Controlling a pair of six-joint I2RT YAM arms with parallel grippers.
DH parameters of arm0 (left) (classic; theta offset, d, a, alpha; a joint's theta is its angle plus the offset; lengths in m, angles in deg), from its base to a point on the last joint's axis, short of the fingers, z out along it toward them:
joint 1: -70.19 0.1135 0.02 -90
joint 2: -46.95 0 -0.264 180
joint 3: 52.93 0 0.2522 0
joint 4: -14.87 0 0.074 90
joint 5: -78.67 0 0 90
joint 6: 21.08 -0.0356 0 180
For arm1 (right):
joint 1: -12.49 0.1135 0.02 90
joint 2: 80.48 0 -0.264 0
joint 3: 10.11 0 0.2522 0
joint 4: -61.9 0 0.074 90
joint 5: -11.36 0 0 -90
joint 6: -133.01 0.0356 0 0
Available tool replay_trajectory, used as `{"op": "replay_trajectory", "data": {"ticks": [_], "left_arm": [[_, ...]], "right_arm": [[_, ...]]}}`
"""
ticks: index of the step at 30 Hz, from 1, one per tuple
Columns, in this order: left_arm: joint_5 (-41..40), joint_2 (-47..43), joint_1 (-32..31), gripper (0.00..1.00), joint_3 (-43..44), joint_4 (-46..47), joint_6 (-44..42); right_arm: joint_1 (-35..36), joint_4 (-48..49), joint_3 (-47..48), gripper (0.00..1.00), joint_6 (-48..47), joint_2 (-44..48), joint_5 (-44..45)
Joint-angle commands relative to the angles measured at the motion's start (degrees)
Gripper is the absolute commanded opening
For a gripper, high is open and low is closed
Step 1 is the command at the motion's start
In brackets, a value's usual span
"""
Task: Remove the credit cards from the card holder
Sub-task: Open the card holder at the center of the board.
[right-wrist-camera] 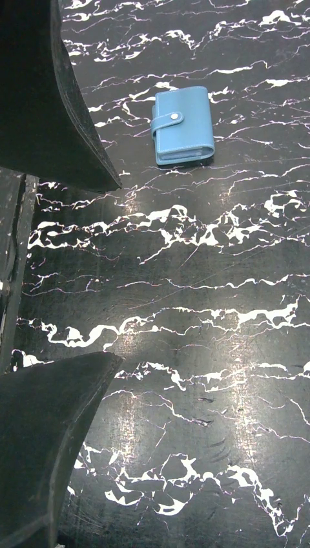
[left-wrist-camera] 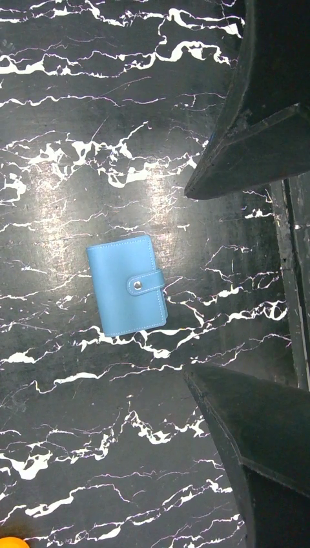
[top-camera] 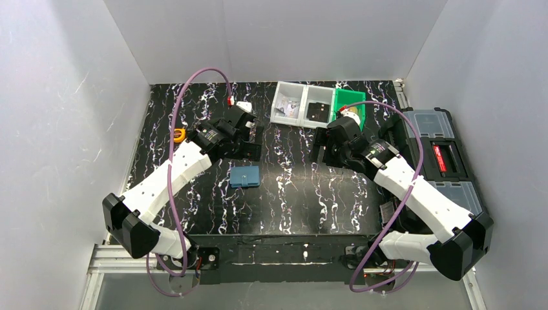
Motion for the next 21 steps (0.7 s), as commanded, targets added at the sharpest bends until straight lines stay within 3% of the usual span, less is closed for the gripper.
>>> {"op": "replay_trajectory", "data": {"ticks": [1, 12, 21], "left_arm": [[-2.77, -2.17, 0.5, 0.99, 1.31, -0.16, 1.95], [-2.25, -1.67, 1.32, 0.99, 0.91, -1.99, 2.82], [1.37, 2.84, 6.58, 1.0, -3.54, -1.25, 8.96]], "right_arm": [[-0.01, 0.95, 0.45, 1.0, -0.65, 0.73, 0.57], [-0.01, 0.35, 0.58, 1.0, -0.5, 1.06, 0.54], [-0.01, -0.6, -0.54, 1.0, -0.16, 1.83, -0.74]]}}
